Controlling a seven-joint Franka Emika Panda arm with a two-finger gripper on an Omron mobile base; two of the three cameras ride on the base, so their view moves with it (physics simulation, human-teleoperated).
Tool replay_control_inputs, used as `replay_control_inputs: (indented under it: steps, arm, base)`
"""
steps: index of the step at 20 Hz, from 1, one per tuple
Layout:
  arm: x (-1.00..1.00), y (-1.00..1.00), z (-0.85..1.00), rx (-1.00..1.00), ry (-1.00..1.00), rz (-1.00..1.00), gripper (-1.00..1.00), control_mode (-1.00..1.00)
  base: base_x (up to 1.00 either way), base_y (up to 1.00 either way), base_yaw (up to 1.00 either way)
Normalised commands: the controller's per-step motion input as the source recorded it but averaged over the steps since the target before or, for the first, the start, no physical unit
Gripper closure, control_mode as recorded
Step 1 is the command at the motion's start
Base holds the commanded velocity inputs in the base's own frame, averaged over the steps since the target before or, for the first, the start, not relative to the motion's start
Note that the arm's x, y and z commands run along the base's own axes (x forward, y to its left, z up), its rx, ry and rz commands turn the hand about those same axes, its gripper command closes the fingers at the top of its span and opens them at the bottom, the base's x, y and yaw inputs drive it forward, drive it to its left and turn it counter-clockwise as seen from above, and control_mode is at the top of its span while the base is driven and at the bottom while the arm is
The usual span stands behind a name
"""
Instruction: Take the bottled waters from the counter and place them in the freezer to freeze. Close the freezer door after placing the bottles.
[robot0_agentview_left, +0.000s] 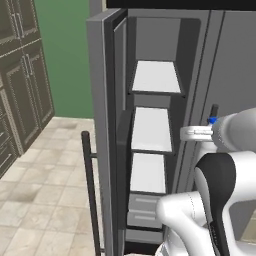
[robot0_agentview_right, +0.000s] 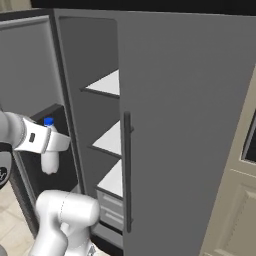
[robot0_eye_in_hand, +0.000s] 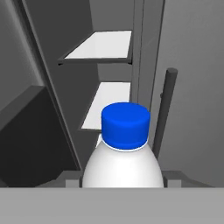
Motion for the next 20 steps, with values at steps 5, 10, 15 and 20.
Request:
replay_control_inputs:
  steps: [5,10,15,20]
  arm:
    - [0.00,0.00,0.00,0.00,0.00,0.00,1.00,1.00]
    - [0.00,0.00,0.00,0.00,0.00,0.00,1.00,1.00]
    - [0.00,0.00,0.00,0.00,0.00,0.00,1.00,1.00]
    - [0.00,0.00,0.00,0.00,0.00,0.00,1.00,1.00]
  base:
    - [0.34,0.00,0.00]
    - [0.28,0.00,0.00]
    - [0.23,0.00,0.00]
    - [0.36,0.00,0.00]
